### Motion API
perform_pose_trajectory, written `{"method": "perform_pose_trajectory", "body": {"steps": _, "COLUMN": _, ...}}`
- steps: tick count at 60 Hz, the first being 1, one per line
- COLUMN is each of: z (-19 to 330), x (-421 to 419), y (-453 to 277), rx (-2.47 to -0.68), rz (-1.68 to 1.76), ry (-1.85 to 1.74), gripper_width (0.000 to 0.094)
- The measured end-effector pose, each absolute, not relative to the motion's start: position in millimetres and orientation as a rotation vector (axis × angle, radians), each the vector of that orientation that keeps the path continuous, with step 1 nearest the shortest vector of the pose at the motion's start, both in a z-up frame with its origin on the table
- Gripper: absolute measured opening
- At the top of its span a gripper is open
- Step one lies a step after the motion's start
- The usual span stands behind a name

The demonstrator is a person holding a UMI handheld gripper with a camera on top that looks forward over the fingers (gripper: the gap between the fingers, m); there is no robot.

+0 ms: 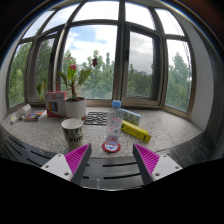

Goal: Pour water

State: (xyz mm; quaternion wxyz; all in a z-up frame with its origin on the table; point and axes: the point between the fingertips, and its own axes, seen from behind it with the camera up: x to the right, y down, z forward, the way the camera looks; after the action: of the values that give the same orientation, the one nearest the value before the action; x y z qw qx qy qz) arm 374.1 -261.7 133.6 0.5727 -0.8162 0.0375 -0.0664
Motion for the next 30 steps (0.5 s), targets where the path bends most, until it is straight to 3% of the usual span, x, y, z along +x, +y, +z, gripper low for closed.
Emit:
{"method": "perform_pose_trajectory", "body": {"steps": 15, "z": 153.9, "x": 330.1, "y": -395.3, "rx": -1.927, "rz": -0.225, "ry": 0.115, "gripper_width": 0.0856}}
{"method": "perform_pose_trajectory", "body": {"steps": 30, "z": 173.0, "x": 299.0, "y": -464.5, "rx": -1.916, "rz": -0.247, "ry": 0.097, "gripper_width": 0.0856}}
